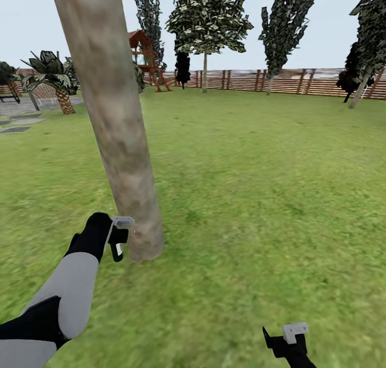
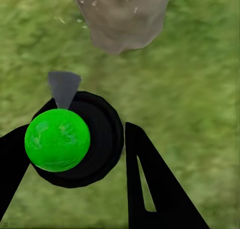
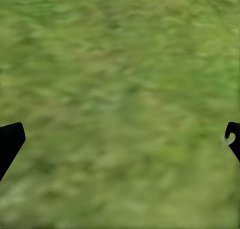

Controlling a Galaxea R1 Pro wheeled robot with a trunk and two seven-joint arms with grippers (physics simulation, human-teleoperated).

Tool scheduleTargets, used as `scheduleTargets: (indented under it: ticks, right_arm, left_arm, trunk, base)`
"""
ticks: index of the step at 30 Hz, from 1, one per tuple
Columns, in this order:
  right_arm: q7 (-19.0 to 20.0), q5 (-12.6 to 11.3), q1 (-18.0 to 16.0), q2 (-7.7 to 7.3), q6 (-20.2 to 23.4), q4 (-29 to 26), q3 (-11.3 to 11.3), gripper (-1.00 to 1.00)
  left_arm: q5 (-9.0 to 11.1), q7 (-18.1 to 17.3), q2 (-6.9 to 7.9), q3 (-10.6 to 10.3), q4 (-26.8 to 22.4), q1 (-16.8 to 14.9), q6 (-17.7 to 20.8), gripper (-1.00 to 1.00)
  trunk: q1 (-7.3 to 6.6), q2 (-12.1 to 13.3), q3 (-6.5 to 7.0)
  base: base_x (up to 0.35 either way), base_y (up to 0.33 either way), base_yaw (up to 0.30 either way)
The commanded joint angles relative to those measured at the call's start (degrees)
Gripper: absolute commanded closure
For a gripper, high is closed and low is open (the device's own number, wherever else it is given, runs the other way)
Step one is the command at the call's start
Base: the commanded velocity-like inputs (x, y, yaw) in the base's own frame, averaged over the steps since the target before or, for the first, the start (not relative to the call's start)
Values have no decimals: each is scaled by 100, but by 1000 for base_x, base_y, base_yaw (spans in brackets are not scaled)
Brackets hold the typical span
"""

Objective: In the garden, pick up the pesticide atomizer on the floor and spray pesticide onto both trees until each tree trunk is fully covered.

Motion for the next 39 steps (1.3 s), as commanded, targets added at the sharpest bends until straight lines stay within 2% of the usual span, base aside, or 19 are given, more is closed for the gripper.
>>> scheduleTargets:
  ticks: [1,6,13,23,26,27,28,29,31,32,34,39]
  right_arm:
    - [0,0,0,0,0,0,0,-100]
    - [5,0,0,0,0,0,1,-100]
    - [9,0,0,0,0,0,0,-100]
    - [9,0,0,0,0,0,4,-100]
    - [9,0,0,0,0,0,8,-100]
    - [9,0,0,0,0,0,8,-100]
    - [9,0,0,0,0,0,9,-100]
    - [9,0,0,0,0,0,9,-100]
    - [9,0,0,0,0,0,9,-100]
    - [9,0,0,0,0,0,9,-100]
    - [9,1,0,0,1,0,9,-100]
    - [7,7,0,0,0,9,9,-100]
  left_arm:
    - [1,2,4,0,-2,0,-3,100]
    - [6,6,-17,8,5,0,-8,100]
    - [4,11,-62,9,6,0,-9,100]
    - [-10,25,-54,-1,6,64,-15,100]
    - [-21,24,101,18,6,104,-57,100]
    - [-14,19,225,32,10,113,-66,100]
    - [20,-17,448,49,30,119,-69,100]
    - [37,-32,564,55,63,121,-69,100]
    - [45,-37,604,47,97,122,-76,100]
    - [44,-33,548,37,106,123,-78,100]
    - [39,14,312,29,94,123,-91,100]
    - [47,16,-117,26,122,131,-104,100]
  trunk:
    - [0,0,0]
    - [0,0,0]
    - [0,0,0]
    - [0,0,0]
    - [0,0,0]
    - [0,0,0]
    - [0,0,0]
    - [0,0,0]
    - [0,0,0]
    - [0,0,0]
    - [0,0,0]
    - [0,0,0]
  base:
    - [23,-274,277]
    - [176,-230,228]
    - [204,-215,17]
    - [-116,-215,2]
    - [-18,-14,179]
    - [-5,-4,253]
    - [-2,-2,268]
    - [-1,-1,264]
    - [0,0,160]
    - [0,0,56]
    - [0,0,17]
    - [0,0,2]
